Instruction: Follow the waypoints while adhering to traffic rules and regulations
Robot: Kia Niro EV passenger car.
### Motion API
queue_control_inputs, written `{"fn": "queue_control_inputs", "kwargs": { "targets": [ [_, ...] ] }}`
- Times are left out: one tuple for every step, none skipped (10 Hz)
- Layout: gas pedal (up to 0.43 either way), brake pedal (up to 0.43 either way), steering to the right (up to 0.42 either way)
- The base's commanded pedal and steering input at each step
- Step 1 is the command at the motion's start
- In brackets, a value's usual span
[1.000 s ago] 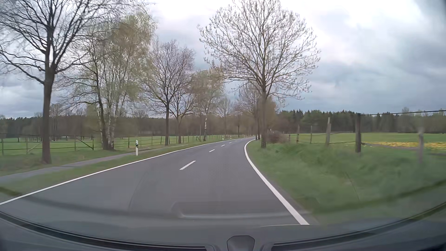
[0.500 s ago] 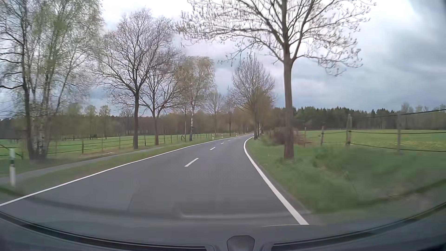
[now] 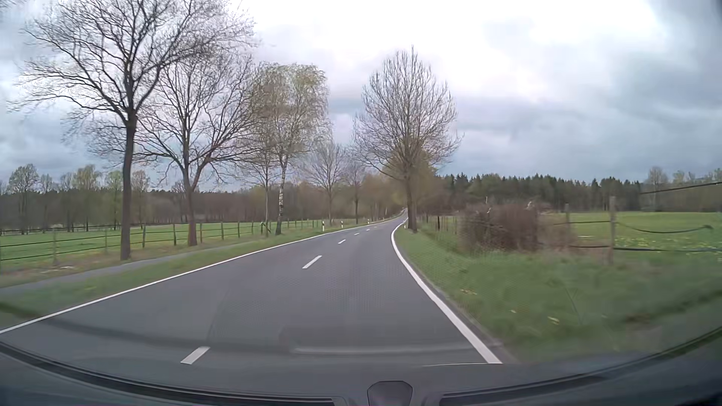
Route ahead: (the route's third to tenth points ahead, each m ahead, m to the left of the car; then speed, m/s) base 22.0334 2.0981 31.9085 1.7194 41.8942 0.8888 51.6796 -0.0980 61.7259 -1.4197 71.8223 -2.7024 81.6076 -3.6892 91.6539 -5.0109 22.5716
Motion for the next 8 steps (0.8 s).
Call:
{"fn": "queue_control_inputs", "kwargs": {
  "targets": [
    [0.079, 0.000, 0.019],
    [0.087, 0.000, 0.018],
    [0.110, 0.000, 0.018],
    [0.110, 0.000, 0.015],
    [0.130, 0.000, 0.009],
    [0.130, 0.000, 0.006],
    [0.130, 0.000, 0.006],
    [0.130, 0.000, 0.006]
  ]
}}
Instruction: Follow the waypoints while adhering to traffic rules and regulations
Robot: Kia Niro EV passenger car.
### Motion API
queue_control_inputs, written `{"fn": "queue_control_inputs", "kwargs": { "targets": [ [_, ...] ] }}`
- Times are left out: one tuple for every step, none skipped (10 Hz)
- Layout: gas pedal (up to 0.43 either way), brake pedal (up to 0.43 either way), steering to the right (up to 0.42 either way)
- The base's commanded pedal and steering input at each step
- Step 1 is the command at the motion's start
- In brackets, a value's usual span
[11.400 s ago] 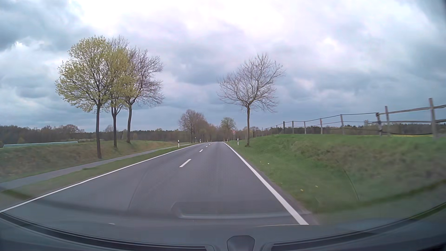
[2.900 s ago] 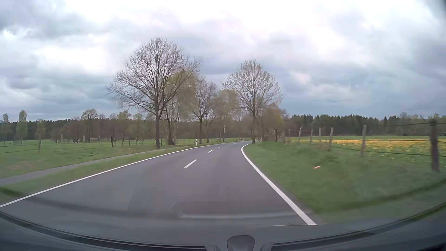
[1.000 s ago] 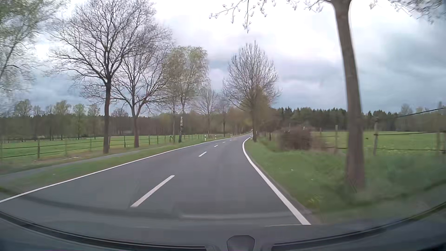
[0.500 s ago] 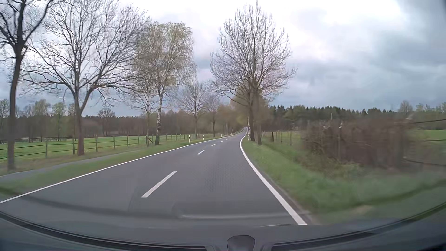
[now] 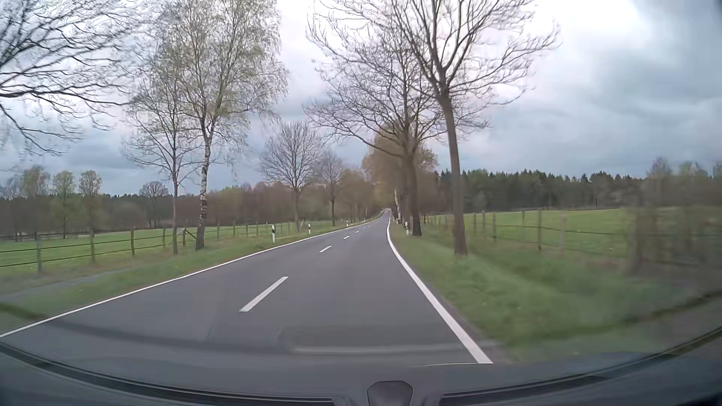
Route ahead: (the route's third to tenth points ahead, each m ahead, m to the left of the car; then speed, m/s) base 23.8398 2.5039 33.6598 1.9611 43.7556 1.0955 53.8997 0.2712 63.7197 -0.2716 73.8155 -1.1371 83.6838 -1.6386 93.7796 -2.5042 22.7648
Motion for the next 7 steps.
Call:
{"fn": "queue_control_inputs", "kwargs": {
  "targets": [
    [0.130, 0.000, 0.006],
    [0.130, 0.000, 0.006],
    [0.130, 0.000, 0.008],
    [0.130, 0.000, 0.010],
    [0.130, 0.000, 0.012],
    [0.130, 0.000, 0.012],
    [0.130, 0.000, 0.012]
  ]
}}
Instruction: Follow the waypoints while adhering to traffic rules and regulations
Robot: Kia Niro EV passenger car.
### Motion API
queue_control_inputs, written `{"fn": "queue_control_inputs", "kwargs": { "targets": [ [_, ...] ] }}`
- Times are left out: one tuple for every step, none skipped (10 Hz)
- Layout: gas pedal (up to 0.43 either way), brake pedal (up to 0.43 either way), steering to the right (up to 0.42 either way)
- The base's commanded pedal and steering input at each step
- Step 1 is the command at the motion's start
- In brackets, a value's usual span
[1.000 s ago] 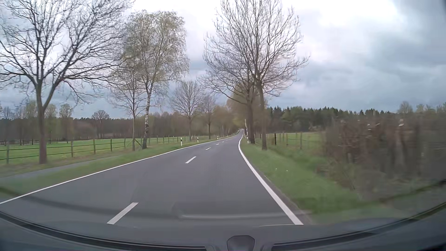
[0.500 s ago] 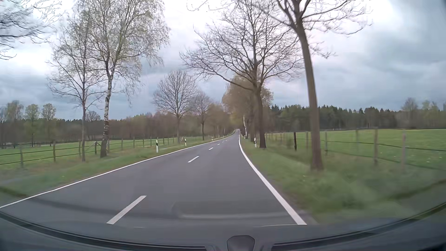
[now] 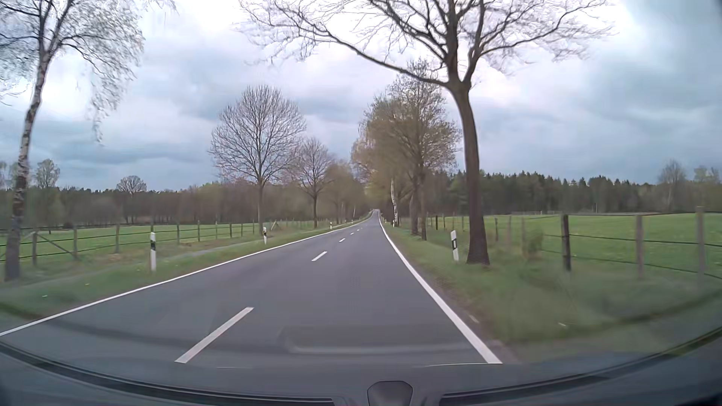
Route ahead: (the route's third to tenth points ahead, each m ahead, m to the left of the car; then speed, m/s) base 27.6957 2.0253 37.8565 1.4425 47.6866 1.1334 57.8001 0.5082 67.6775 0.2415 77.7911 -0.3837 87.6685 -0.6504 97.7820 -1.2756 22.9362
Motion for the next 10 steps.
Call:
{"fn": "queue_control_inputs", "kwargs": {
  "targets": [
    [0.130, 0.000, 0.011],
    [0.130, 0.000, 0.009],
    [0.130, 0.000, 0.007],
    [0.130, 0.000, 0.007],
    [0.098, 0.000, 0.005],
    [0.079, 0.000, 0.004],
    [0.059, 0.000, 0.004],
    [0.047, 0.000, 0.003],
    [0.039, 0.000, 0.003],
    [0.028, 0.000, 0.002]
  ]
}}
